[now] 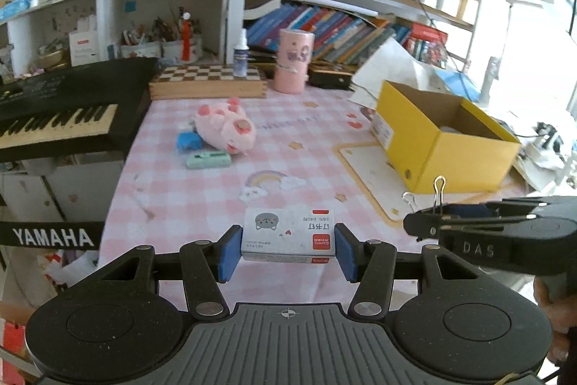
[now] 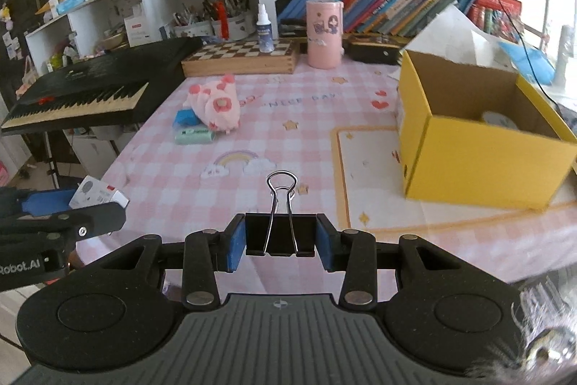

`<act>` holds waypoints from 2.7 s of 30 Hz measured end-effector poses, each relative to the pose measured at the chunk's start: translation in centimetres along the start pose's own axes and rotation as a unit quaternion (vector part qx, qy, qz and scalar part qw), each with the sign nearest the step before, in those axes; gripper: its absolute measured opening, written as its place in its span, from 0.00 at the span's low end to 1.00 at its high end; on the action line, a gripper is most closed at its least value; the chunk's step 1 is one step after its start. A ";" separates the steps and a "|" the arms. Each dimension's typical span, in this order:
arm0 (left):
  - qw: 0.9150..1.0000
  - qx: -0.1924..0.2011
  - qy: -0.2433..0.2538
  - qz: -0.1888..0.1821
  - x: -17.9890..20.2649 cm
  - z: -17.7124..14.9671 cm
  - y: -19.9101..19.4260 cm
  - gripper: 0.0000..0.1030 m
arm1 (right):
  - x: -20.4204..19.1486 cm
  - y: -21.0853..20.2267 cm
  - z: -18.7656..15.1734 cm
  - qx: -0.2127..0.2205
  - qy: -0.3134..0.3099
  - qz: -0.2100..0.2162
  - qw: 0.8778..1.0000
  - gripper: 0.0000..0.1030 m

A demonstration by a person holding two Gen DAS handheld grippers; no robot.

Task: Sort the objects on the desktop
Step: 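Lift the white box and binder clip and carry them toward the yellow box, then open the left tool over the yellow box while the right tool releases the binder clip inside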

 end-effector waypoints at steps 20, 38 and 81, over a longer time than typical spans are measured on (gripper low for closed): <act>0.992 -0.007 0.075 -0.103 7.3 -1.3 -0.6 0.52 | 4.9 -5.9 -4.4 0.000 0.084 -0.082 0.993 0.36; 0.977 -0.022 0.126 -0.169 14.6 -0.9 1.4 0.52 | 11.4 -8.6 -5.7 0.002 0.141 -0.141 0.980 0.36; 0.975 0.054 0.142 -0.160 30.2 9.5 10.2 0.52 | 29.8 -7.4 2.8 0.042 0.112 -0.145 0.982 0.36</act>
Point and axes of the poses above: each gripper's, at about its wrist camera, not at the fingertips, and y roughly the way its jaws point, x to its right, z to its top, the point moved 9 cm from there along y, roughly the way its jaws point, and after that the axes turned 6 degrees about z, right-handed, at the moved point
